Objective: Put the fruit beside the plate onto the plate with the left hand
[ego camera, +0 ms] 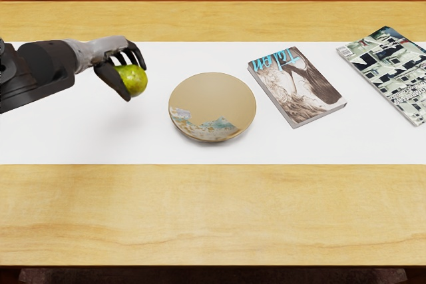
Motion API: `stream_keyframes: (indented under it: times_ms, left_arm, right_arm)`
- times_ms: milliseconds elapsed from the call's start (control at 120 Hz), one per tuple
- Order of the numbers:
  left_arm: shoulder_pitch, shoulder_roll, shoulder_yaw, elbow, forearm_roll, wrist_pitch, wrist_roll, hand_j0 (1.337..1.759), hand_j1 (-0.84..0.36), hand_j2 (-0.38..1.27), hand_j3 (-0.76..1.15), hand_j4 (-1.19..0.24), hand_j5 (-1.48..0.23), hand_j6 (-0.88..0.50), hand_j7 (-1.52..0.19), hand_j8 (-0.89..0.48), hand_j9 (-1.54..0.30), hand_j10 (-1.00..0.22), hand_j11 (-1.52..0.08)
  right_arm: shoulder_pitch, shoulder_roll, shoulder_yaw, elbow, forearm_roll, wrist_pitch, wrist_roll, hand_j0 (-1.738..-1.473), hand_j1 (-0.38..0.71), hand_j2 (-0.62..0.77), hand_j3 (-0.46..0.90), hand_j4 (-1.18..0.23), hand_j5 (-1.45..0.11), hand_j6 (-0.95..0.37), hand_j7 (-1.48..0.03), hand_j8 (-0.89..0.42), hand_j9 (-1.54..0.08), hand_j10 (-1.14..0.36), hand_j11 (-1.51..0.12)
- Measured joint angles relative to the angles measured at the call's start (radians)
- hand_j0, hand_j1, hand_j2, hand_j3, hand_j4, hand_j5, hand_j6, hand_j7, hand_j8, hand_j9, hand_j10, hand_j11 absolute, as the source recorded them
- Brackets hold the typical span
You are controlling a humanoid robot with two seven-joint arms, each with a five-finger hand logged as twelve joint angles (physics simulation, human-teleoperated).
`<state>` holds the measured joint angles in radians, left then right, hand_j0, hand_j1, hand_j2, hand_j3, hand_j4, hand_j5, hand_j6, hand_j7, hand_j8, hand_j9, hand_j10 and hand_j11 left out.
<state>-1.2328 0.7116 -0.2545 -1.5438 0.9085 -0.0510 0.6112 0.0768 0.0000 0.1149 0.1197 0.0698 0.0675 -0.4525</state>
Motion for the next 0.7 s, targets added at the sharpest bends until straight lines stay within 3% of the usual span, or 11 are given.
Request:
stream_keyframes:
  times_ms: [242,700]
  left_arm:
    - [-0.071,-0.107,-0.010,0.050,-0.066,-0.046,0.000,1.654,-0.27,0.35,0.00,-0.43,-1.00,-0.26,-0.97,-0.34,-0.96,-0.63,-0.94]
    - [-0.095,-0.295,-0.022,0.175,-0.107,-0.095,0.001,1.652,-0.34,0.43,0.00,-0.33,-1.09,-0.17,-1.04,-0.26,-1.03,-0.55,-0.99]
  right_arm:
    - [0.014,0.000,-0.001,0.000,0.000,0.000,0.000,-1.658,-0.35,0.00,0.00,0.00,0.00,0.00,0.00,0.00,0.00,0.00,0.00]
    - [0.021,0.000,-0.002,0.000,-0.001,0.000,-0.001,-1.658,-0.35,0.00,0.00,0.00,0.00,0.00,0.00,0.00,0.00,0.00,0.00]
